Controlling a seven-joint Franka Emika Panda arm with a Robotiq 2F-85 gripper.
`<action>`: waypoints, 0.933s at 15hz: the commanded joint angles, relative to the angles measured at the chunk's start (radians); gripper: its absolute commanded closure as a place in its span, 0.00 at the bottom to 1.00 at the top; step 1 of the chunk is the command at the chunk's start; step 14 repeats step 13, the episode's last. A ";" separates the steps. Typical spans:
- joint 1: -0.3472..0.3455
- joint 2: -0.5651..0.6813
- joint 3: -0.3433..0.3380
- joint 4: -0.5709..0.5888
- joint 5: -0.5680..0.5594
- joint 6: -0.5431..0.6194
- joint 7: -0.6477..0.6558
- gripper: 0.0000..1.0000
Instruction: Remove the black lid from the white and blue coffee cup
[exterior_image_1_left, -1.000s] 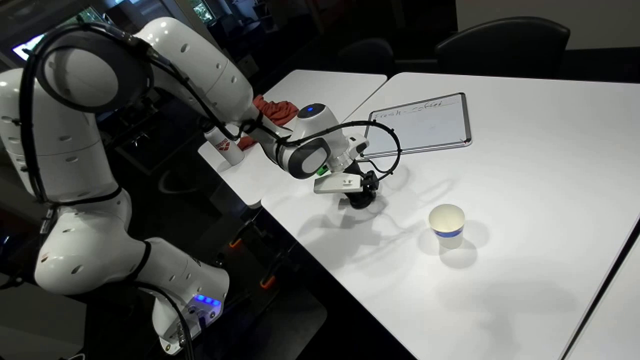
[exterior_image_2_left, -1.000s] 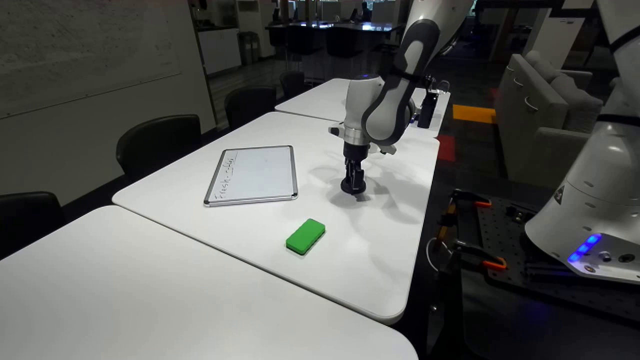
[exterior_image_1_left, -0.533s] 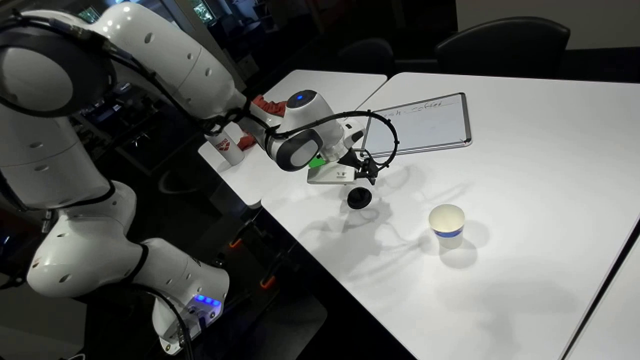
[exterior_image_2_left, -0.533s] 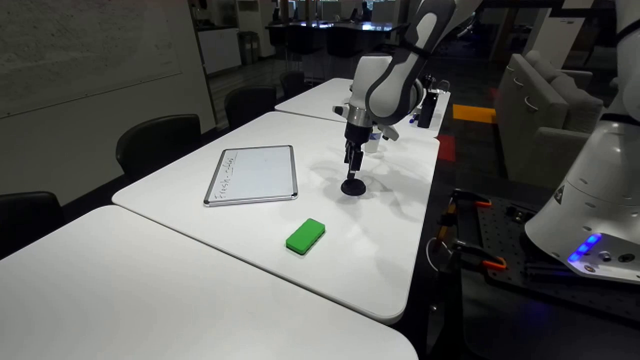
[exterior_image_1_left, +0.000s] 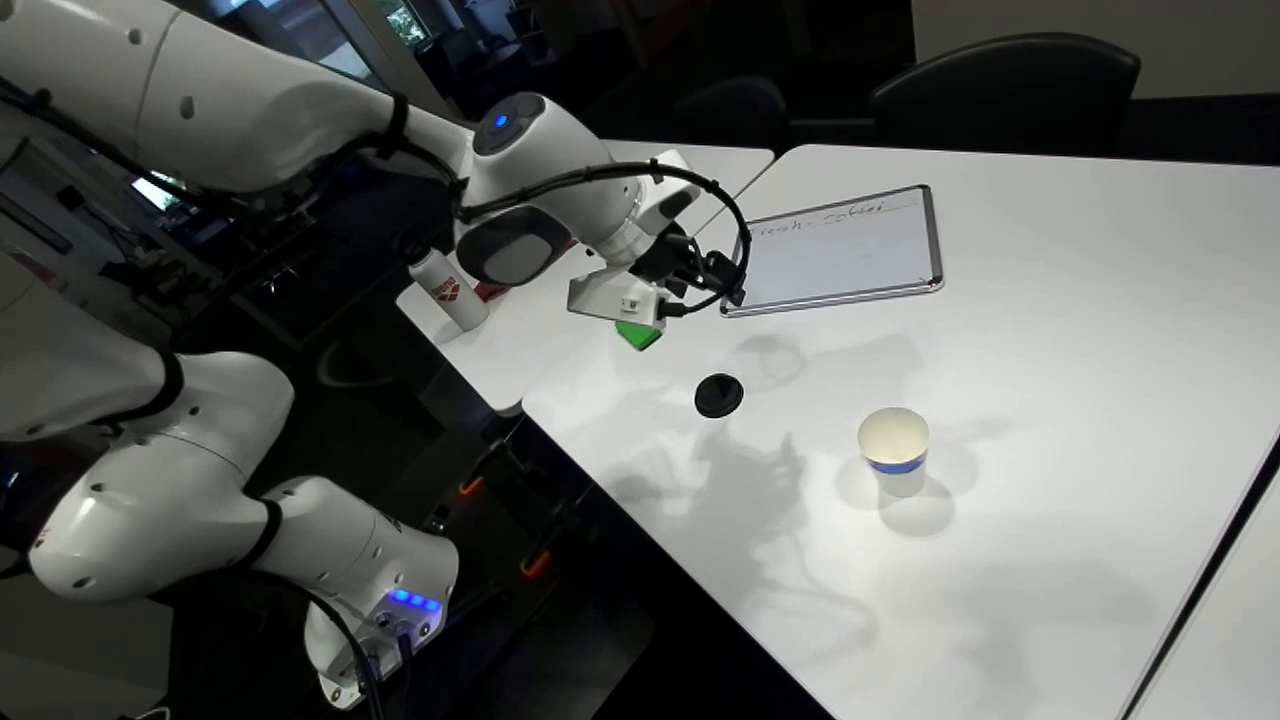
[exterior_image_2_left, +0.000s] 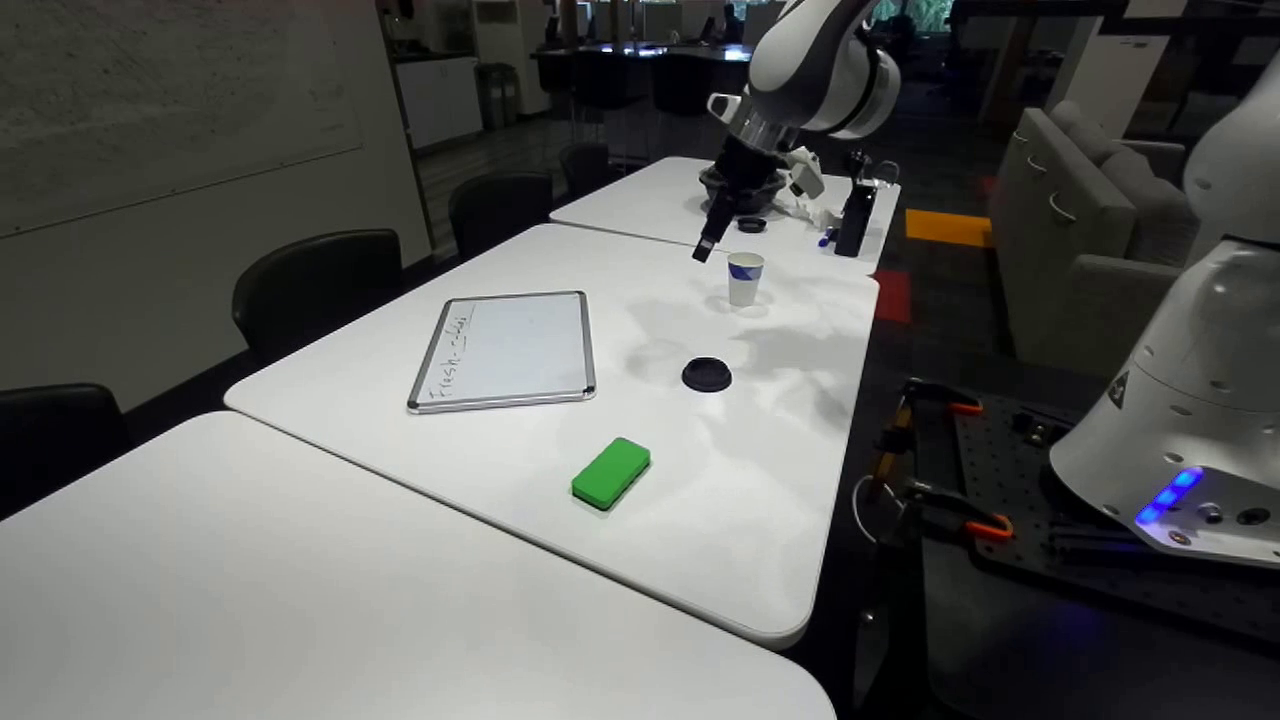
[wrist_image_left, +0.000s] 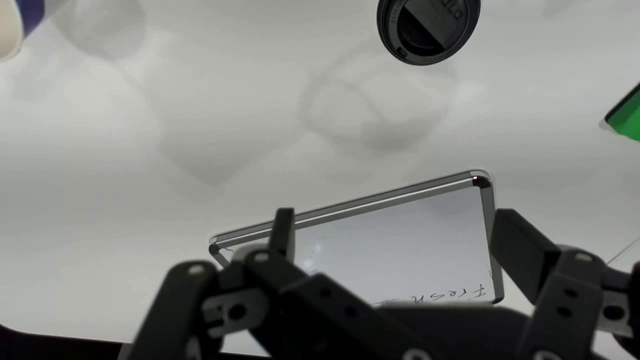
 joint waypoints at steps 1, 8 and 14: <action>-0.040 -0.131 0.035 -0.034 0.113 -0.057 -0.041 0.00; -0.030 -0.215 -0.007 -0.050 0.121 -0.088 -0.003 0.00; -0.026 -0.180 -0.019 -0.034 0.103 -0.058 -0.015 0.00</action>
